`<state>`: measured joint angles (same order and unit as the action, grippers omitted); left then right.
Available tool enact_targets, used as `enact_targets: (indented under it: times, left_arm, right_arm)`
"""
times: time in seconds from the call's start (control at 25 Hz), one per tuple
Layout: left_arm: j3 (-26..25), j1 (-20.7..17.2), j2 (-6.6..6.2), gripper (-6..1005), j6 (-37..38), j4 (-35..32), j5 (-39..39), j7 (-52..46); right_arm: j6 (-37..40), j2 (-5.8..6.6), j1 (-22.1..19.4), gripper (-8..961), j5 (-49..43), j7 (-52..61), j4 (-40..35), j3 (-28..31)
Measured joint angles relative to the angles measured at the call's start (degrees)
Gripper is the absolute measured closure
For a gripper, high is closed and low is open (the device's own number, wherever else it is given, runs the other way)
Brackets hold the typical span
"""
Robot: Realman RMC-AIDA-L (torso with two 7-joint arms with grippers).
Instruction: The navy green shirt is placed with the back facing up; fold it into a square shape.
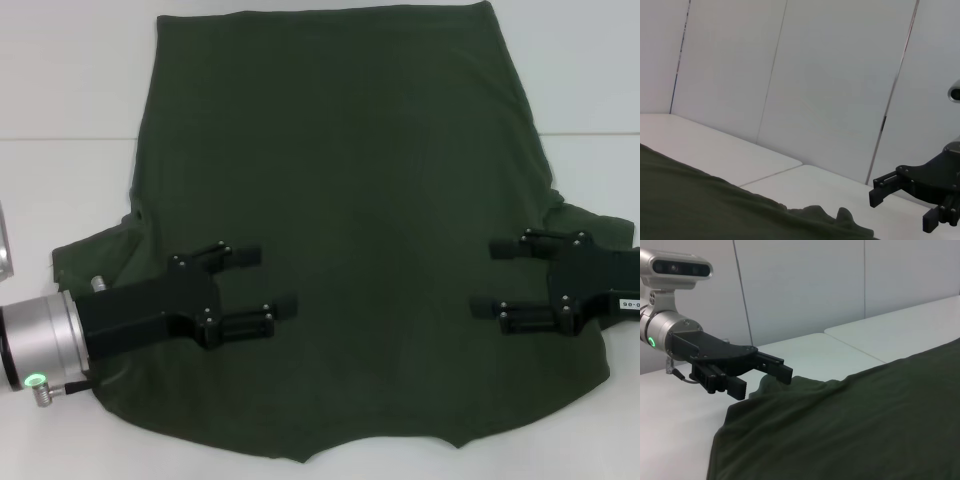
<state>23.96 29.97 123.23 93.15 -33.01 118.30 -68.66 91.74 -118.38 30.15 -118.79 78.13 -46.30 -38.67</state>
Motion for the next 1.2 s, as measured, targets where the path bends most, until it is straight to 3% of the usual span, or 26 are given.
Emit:
enact_targets:
  times: [0.6, 1.0, 1.2]
  left_arm:
    - [0.1, -0.3, 0.05, 92, 0.2, 0.0, 0.3, -0.9]
    - [0.0, -0.5, -0.63, 93, 2.0, -1.5, 2.6, -2.3]
    - [0.0, -0.5, -0.63, 94, 1.2, -1.6, 2.7, -2.4]
  right_arm:
    - [0.7, -0.21, -0.3, 64, 0.0, 1.5, -0.4, 0.3]
    - [1.8, 0.59, 0.0, 64, -0.6, 2.7, -1.2, -0.7]
    - [1.1, 0.08, 0.0, 65, -1.1, 2.5, -1.6, -0.7]
